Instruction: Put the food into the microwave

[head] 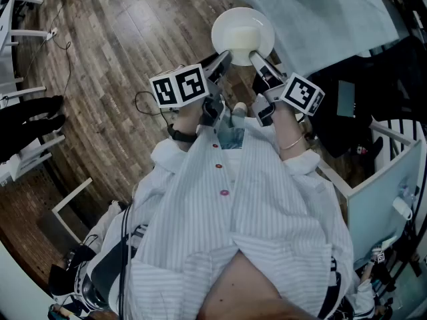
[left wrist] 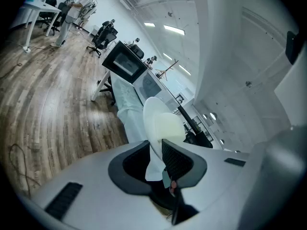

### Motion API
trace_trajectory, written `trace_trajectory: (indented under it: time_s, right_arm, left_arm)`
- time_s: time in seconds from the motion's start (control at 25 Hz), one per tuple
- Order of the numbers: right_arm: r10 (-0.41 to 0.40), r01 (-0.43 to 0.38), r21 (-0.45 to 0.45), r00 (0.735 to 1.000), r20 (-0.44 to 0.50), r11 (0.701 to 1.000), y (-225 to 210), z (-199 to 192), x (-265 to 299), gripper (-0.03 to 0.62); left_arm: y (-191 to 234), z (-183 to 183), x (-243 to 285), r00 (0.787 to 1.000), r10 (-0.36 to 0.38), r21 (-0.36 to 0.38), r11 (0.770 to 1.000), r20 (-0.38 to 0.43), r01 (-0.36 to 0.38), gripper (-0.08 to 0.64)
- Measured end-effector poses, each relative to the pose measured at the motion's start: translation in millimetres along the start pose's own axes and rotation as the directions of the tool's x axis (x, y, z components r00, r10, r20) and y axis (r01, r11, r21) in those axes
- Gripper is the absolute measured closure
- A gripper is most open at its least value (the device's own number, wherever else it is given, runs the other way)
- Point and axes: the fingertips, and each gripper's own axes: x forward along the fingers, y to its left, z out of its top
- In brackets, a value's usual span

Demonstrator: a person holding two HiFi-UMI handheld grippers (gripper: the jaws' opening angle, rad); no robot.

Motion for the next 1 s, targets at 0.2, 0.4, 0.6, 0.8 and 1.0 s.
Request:
trace_trajectory:
  time_s: [0.2, 0.4, 0.6, 0.8, 1.0]
  right_arm:
    - [0.006, -0.006, -0.006, 1.000, -0.006, 1.000, -2.4, 0.3, -7.6, 0.537]
    - [0.010, -0.010, -0.016, 1.000, -0.022, 1.000, 0.6, 1.0, -9.1, 0.537]
    - [0.018, -0.020, -0.033, 0.999, -0.041, 0.999, -7.9, -5.3, -30.0, 0.537]
    - [0.029, -0.035, -0.083, 0.998, -0.063, 0.996, -5.8, -13.0, -39.6, 0.537]
    - [0.043, -0.051, -0.100, 0.996, -0.076, 0.994, -2.3, -18.0, -35.8, 0.537]
  left_arm:
    - [-5.0, -6.6, 1.1, 1.000, 0.004, 0.003, 1.000, 0.009, -0.004, 0.480]
    - [-7.5, -7.0, -1.2, 1.000, 0.011, -0.003, 1.000, 0.020, -0.011, 0.480]
    - [-15.9, -30.4, -0.9, 0.999, 0.012, -0.012, 1.000, 0.040, -0.012, 0.480]
    - [-18.8, -43.8, -6.5, 0.998, 0.015, -0.015, 1.000, 0.061, -0.014, 0.480]
    - [-14.6, -44.6, -9.8, 0.997, 0.025, -0.016, 1.000, 0.069, -0.024, 0.480]
